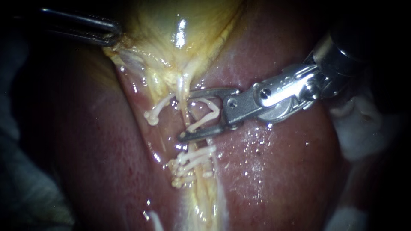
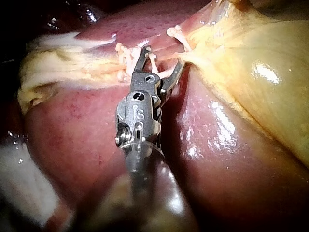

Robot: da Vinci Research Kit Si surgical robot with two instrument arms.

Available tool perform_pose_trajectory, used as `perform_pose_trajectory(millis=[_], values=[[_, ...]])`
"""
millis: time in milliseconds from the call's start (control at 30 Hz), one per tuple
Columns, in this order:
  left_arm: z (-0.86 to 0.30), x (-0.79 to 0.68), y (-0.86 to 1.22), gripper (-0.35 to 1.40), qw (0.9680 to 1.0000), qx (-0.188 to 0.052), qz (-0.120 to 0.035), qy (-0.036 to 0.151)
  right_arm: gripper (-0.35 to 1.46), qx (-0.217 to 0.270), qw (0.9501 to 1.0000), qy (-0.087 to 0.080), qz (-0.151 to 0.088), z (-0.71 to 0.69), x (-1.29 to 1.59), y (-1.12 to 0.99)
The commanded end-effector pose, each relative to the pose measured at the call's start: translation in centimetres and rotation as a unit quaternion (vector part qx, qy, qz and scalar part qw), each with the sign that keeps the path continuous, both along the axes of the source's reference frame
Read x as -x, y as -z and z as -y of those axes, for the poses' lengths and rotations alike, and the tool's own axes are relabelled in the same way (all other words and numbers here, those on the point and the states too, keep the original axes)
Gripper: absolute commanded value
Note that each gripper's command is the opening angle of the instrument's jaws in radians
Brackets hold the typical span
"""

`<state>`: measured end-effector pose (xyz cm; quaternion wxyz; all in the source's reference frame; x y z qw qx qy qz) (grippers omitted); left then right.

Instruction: Clipping third clip right tube

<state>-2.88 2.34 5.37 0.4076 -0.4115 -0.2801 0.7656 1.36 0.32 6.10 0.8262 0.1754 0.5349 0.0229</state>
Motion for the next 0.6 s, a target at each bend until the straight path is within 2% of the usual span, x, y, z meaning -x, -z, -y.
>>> perform_pose_trajectory(millis=[33, 267, 600], values=[[0.00, 0.00, 0.00, -0.35, 1.0000, 0.000, 0.000, 0.000, 0.50, -0.002, 1.0000, -0.001, 0.000, 0.00, 0.02, 0.00], [0.00, 0.00, 0.00, -0.35, 1.0000, 0.000, 0.000, 0.000, 0.50, -0.005, 1.0000, -0.006, 0.005, -0.01, 0.19, 0.02], [-0.01, -0.02, 0.01, -0.35, 1.0000, 0.000, -0.001, 0.001, 0.50, -0.002, 0.9998, -0.017, 0.012, -0.14, 0.51, 0.13]])
